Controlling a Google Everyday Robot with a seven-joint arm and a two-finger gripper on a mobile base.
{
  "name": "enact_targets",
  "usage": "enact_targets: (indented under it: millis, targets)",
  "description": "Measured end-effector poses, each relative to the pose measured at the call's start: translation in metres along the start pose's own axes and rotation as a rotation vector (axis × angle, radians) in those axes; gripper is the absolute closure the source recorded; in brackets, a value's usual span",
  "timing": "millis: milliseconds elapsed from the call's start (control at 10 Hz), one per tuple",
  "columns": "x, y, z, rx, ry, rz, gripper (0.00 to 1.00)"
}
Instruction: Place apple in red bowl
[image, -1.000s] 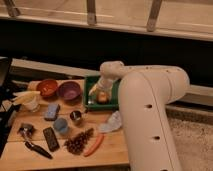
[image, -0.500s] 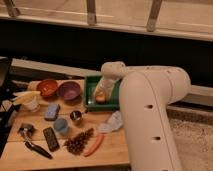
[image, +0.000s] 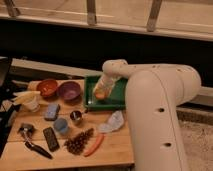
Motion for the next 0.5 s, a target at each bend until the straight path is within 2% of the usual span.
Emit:
enact_targets:
  millis: [100, 200, 400, 500]
  targets:
    - [-0.003, 0.005, -0.012, -0.015, -0.029, -0.01, 1.0]
    - [-0.007, 0.02, -0.032, -0.047, -0.069, -0.032, 1.0]
    - [-0.018, 0.048, -0.065, -0.119, -0.13, -0.083, 1.0]
    - [-0.026, 0.071, -0.081, -0.17, -0.162, -0.127, 1.0]
